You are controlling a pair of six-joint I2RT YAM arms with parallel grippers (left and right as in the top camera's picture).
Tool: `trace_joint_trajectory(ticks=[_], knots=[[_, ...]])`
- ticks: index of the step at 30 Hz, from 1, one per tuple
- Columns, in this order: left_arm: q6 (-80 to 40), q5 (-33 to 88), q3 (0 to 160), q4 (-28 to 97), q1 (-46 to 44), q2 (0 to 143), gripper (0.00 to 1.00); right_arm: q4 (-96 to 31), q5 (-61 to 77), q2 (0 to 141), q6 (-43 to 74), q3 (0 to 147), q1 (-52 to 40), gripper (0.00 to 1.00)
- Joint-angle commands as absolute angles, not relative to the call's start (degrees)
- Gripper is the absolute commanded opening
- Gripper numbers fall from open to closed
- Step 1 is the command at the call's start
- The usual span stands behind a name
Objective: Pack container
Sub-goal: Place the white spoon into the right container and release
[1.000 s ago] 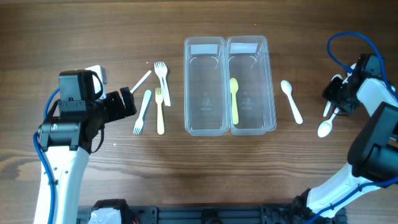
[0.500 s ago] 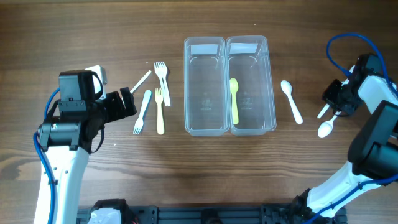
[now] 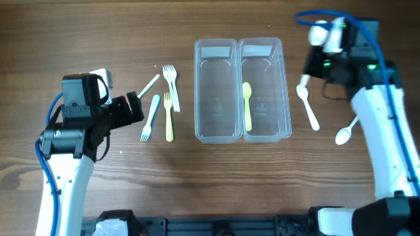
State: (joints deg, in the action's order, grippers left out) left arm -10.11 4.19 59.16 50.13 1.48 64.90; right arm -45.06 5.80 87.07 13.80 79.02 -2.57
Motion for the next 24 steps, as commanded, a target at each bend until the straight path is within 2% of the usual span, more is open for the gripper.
trace_joint_trajectory(ticks=[1, 7, 9, 10, 11, 14, 15, 19, 24], knots=[[-9.21, 4.03, 60.12, 50.0, 1.83, 64.95, 1.0, -44.97, 4.86, 89.95, 12.84, 77.45, -9.76, 0.04], [-9.21, 4.03, 60.12, 49.98, 1.83, 64.95, 1.0, -43.0, 3.88, 98.15, 12.86, 74.63, -13.98, 0.04], [-9.21, 4.03, 60.12, 50.0, 1.83, 64.95, 1.0, -42.09, 3.86, 99.55, 11.33, 74.65, -14.98, 0.08], [-9.21, 4.03, 60.12, 50.02, 1.83, 64.95, 1.0, -41.39, 3.88, 99.46, 10.2, 74.81, -15.33, 0.16], [-9.23, 4.03, 60.12, 50.06, 1.83, 64.95, 1.0, -41.43, 3.99, 98.89, 8.84, 75.35, -15.38, 0.29], [-9.21, 4.03, 60.12, 50.22, 1.83, 64.95, 1.0, -42.02, 3.66, 94.76, 7.66, 77.76, -14.17, 0.52], [-9.21, 4.01, 60.12, 50.15, 1.83, 64.95, 1.0, -41.95, 3.18, 93.32, 7.92, 78.19, -13.32, 0.56], [-9.19, 4.03, 60.12, 49.98, 1.83, 64.95, 1.0, -41.6, -0.95, 86.94, 12.56, 78.85, -5.63, 0.6], [-9.21, 4.03, 60.12, 49.98, 1.83, 64.95, 1.0, -45.56, -0.64, 86.0, 15.49, 78.19, 12.03, 0.58]])
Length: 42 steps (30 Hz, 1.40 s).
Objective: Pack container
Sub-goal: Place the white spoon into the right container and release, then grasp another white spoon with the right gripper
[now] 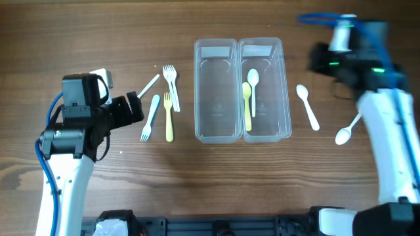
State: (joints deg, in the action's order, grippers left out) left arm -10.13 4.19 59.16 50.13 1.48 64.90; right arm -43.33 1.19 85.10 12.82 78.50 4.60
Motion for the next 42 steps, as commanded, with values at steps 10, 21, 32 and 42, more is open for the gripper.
trace_joint_trajectory(ticks=[10, 21, 32, 42], knots=[[-9.21, 4.03, 60.12, 49.98, 1.83, 64.95, 1.0, -48.01, -0.67, 98.41, 18.41, 70.78, 25.21, 0.53], [-9.21, 4.03, 60.12, 50.48, 1.83, 64.95, 1.0, -46.87, -2.04, 110.17, 20.62, 70.76, 27.09, 0.53], [-9.21, 4.03, 60.12, 50.48, 1.83, 64.95, 1.0, -46.24, -4.38, 114.96, 21.19, 70.74, 27.09, 0.31], [-9.21, 4.03, 60.12, 50.59, 1.83, 64.95, 1.0, -47.66, -1.65, 112.64, 21.15, 70.32, 26.94, 0.04]])
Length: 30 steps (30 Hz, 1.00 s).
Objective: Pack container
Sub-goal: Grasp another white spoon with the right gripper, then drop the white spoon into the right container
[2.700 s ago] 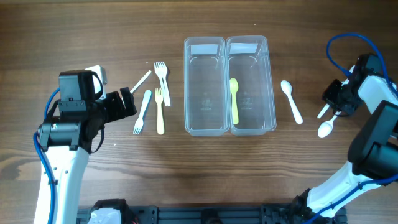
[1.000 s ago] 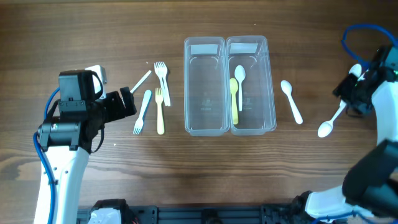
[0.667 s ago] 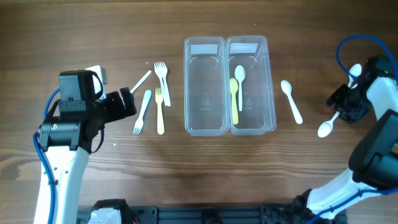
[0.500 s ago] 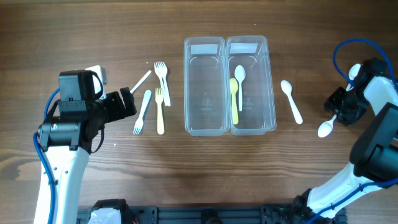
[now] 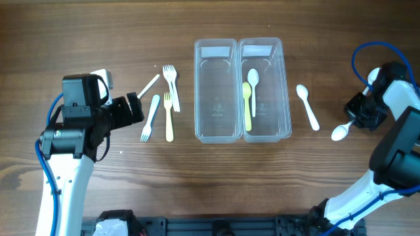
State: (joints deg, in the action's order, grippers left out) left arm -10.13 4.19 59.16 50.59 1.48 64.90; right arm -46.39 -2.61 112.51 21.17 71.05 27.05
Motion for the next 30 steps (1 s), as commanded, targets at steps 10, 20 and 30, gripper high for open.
trace_joint_trajectory(ticks=[10, 20, 30], knots=[[-9.21, 4.03, 60.12, 50.35, 1.83, 64.95, 1.0, -51.42, 13.34, 81.34, 17.89, 73.45, 14.55, 0.04], [-9.21, 4.03, 60.12, 50.41, 1.83, 64.95, 1.0, -41.32, 6.37, 82.37, 13.93, 70.87, -12.29, 0.04], [-9.21, 4.03, 60.12, 50.41, 1.83, 64.95, 1.0, -33.74, 6.9, 99.31, 11.57, 71.24, -13.17, 0.42]])
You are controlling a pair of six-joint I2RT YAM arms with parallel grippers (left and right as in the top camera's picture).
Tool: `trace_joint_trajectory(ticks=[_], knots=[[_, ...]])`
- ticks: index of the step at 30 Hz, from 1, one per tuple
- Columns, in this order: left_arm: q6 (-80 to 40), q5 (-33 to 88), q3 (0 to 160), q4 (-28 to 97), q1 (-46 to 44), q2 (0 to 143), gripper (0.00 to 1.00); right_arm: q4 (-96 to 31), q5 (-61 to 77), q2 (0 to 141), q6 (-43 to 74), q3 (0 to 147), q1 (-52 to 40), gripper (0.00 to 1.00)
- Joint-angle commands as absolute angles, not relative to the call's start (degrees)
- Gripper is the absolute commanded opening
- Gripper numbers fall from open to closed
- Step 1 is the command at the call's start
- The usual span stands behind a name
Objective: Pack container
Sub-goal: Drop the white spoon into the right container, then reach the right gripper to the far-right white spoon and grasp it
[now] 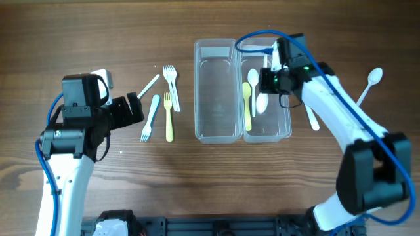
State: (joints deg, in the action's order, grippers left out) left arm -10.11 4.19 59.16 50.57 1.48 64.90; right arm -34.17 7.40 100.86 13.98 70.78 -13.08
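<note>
Two clear containers stand side by side, the left one [215,98] with nothing in it. The right one [282,108] holds a yellow spoon [247,105] and a white spoon [252,78]. My right gripper [268,77] hangs over this container, shut on a second white spoon [261,103] whose bowl points toward the front. Another white spoon [372,78] lies at the far right. My left gripper [134,108] rests beside the forks [169,108]; its jaws are not readable.
Several forks, white, pale blue and yellow, lie left of the containers. A white spoon handle [314,122] shows from under my right arm, just right of the containers. Bare wooden table surrounds everything.
My right gripper has moved from the front right of the table to over the right container, with a white spoon in it. The spoon by the gripper is gone; one lies at the far right.
At first my right gripper was at the back right and only the yellow spoon lay in the right container. Then a white spoon lay beside it. The gripper then stood by a spoon at the front right, and now holds a spoon over the container. The left arm stayed still.
</note>
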Motion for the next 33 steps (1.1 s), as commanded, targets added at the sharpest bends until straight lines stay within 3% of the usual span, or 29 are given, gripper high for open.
trace_joint_trajectory(ticks=[1, 3, 6, 12, 20, 33], knots=[[-9.21, 4.03, 60.12, 50.39, 1.83, 64.95, 1.0, -34.41, 7.2, 98.19, 10.46, 71.99, -13.17, 0.46], [-9.21, 4.03, 60.12, 50.39, 1.83, 64.95, 1.0, -37.3, 7.25, 94.7, 10.5, 74.54, -12.75, 0.51], [-9.21, 4.03, 60.12, 50.39, 1.83, 64.95, 1.0, -39.18, 4.95, 87.29, 10.72, 77.21, -9.8, 0.5], [-9.21, 4.03, 60.12, 50.43, 1.83, 64.95, 1.0, -39.77, -3.25, 81.71, 11.99, 77.23, 6.61, 0.55], [-9.23, 4.03, 60.12, 50.7, 1.83, 64.95, 1.0, -40.49, 1.45, 100.92, 15.64, 77.21, 26.81, 0.46], [-9.23, 4.03, 60.12, 51.33, 1.83, 64.95, 1.0, -31.66, 2.15, 116.79, 16.49, 77.21, 32.51, 0.45]])
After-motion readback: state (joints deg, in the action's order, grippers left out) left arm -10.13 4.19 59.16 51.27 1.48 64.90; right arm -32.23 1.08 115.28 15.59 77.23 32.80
